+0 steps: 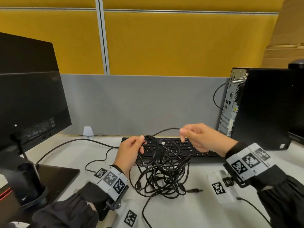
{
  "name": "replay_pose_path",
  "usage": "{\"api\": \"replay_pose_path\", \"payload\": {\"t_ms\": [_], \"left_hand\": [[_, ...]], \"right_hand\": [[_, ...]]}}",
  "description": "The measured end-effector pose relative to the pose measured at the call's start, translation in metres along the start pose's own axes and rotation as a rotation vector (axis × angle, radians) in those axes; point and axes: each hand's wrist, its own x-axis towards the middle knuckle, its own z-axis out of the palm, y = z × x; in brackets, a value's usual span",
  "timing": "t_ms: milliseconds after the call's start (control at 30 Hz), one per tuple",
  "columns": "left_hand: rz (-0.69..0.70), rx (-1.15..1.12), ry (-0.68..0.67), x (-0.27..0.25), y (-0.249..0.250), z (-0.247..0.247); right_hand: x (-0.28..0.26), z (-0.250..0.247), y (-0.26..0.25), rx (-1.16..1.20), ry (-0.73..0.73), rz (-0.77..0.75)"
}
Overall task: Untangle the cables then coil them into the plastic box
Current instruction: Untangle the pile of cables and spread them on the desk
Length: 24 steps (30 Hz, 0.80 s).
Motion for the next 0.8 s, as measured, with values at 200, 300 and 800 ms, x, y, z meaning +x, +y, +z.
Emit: {"api": "replay_pose_path", "payload": {"t_ms": [200, 300, 800], "left_hand": [[0.195, 0.206, 0.148, -0.001, -0.003, -0.005], [0.468, 0.347, -0.047, -0.025, 0.009, 0.006], [0.134, 0.212, -0.706, -0.016, 0.008, -0.004]], "right_hand": [[-0.002, 0.010, 0.007, 0.671, 0.090, 0.048], [0.000, 0.020, 0.011, 0.800, 0.127, 0.089], [0.001, 0.028, 0.013, 0.833, 0.197, 0.103]]}}
